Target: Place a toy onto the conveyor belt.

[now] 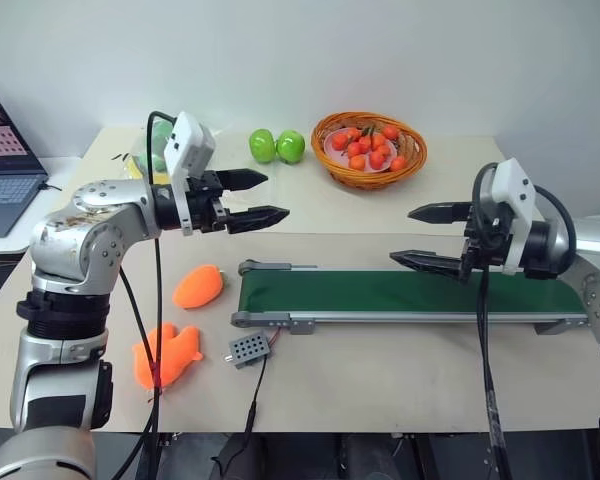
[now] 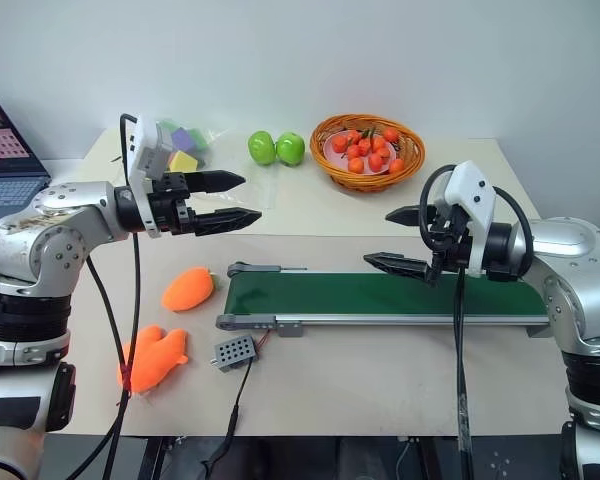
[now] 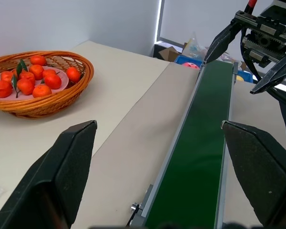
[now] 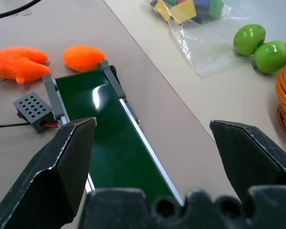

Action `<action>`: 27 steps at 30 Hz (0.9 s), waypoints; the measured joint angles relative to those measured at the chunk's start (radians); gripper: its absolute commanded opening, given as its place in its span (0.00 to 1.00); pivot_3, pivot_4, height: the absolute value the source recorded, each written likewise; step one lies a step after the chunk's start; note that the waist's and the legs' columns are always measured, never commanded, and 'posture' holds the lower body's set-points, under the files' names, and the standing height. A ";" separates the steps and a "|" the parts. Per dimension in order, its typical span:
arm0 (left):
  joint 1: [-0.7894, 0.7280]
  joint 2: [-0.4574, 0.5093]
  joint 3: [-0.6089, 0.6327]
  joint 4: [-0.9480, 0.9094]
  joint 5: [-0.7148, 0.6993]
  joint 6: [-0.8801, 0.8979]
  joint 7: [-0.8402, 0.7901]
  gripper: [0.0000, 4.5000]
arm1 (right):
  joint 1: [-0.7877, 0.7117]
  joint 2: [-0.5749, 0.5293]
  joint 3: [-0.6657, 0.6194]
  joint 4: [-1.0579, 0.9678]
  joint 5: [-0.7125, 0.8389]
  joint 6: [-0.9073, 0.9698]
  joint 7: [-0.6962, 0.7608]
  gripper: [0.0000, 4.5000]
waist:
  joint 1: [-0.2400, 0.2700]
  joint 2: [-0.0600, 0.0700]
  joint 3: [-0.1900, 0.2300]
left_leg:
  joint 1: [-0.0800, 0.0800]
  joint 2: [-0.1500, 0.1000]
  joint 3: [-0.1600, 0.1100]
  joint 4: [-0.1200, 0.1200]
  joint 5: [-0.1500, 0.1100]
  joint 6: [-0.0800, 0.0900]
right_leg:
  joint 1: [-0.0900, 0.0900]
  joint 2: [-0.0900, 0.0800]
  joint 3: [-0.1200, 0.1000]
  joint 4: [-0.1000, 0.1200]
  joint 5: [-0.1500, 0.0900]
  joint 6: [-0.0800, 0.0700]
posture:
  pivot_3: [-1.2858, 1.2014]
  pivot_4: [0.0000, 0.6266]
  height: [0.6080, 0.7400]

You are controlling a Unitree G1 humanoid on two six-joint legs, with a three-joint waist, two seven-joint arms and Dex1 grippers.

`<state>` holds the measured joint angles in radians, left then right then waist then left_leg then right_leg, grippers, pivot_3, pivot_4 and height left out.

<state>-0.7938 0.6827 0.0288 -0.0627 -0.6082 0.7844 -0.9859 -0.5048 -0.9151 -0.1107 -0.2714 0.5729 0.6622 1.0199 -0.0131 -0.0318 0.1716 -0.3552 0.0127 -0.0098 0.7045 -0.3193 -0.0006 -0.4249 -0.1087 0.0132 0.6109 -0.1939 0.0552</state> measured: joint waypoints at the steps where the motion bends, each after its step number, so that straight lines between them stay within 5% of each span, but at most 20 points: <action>1: 0.000 0.000 0.000 0.000 0.000 0.000 0.000 0.99 | 0.000 0.000 0.000 0.000 0.000 0.000 0.000 1.00 | 0.000 0.000 0.000 | 0.000 0.000 0.000 0.000 0.000 0.000 | 0.000 0.000 0.000 0.000 0.000 0.000 | 0.52 0.24 0.99; 15: 0.037 0.043 0.006 0.000 -0.009 0.033 -0.008 0.99 | -0.002 0.001 0.006 0.001 -0.001 0.000 0.005 1.00 | -0.003 0.000 0.000 | 0.000 0.000 0.000 0.000 0.000 0.000 | 0.000 0.000 0.000 0.000 0.000 0.000 | 0.52 0.24 0.99; 27: 0.422 0.276 0.324 0.107 -0.135 0.274 -0.050 0.99 | -0.054 0.025 0.070 0.066 -0.021 -0.019 0.050 1.00 | -0.007 0.001 0.001 | 0.000 0.001 0.000 -0.001 0.000 0.000 | -0.002 0.000 0.000 0.000 0.000 0.000 | 0.52 0.24 0.99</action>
<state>-0.3716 0.9586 0.3524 0.0445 -0.7431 1.0586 -1.0362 -0.5586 -0.8901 -0.0405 -0.2058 0.5517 0.6435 1.0699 -0.0205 -0.0310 0.1722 -0.3551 0.0132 -0.0094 0.7032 -0.3195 -0.0003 -0.4268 -0.1084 0.0135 0.6109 -0.1940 0.0551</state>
